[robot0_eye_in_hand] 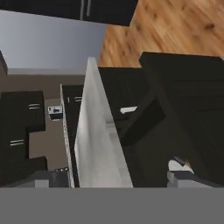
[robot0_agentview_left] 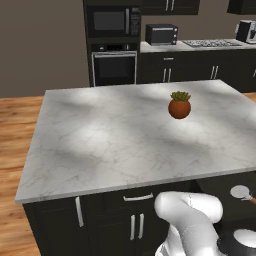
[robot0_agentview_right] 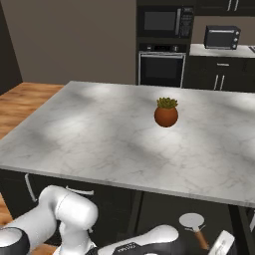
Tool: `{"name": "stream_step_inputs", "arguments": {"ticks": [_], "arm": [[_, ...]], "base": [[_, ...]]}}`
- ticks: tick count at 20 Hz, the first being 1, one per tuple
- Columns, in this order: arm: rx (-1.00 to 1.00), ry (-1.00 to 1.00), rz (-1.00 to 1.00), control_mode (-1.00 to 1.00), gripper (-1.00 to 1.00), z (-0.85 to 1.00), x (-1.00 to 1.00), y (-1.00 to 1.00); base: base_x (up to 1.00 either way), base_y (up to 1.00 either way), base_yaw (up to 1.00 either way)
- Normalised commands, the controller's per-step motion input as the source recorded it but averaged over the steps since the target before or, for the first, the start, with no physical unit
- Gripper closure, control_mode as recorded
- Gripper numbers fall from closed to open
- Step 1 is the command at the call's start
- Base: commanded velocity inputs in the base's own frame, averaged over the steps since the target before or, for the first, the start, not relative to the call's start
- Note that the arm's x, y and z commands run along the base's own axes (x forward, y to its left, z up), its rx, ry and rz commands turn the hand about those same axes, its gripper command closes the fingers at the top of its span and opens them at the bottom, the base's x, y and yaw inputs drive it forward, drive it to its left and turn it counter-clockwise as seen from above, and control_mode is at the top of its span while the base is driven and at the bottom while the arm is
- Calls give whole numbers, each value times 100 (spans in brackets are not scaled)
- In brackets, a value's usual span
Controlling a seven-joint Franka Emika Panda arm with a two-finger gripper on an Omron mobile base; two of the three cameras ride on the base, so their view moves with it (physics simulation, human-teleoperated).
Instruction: Take the pizza cutter from the drawer on the right and place it on the dining counter for cutting.
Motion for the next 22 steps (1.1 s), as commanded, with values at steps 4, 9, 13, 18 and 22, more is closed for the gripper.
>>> {"name": "stream_step_inputs", "arguments": {"ticks": [4, 9, 13, 18, 22], "arm": [[-3, 18, -2, -100, -100, 61, 42, 38], [-2, 21, 0, -100, -100, 47, 51, 27], [-7, 25, 11, -100, -100, 18, 44, 1], [-10, 30, 15, -100, -100, 12, 24, 0], [-10, 37, 19, -100, -100, 17, 0, 0]], "base": [[0, 0, 0], [0, 0, 0], [0, 0, 0], [0, 0, 0], [0, 0, 0]]}}
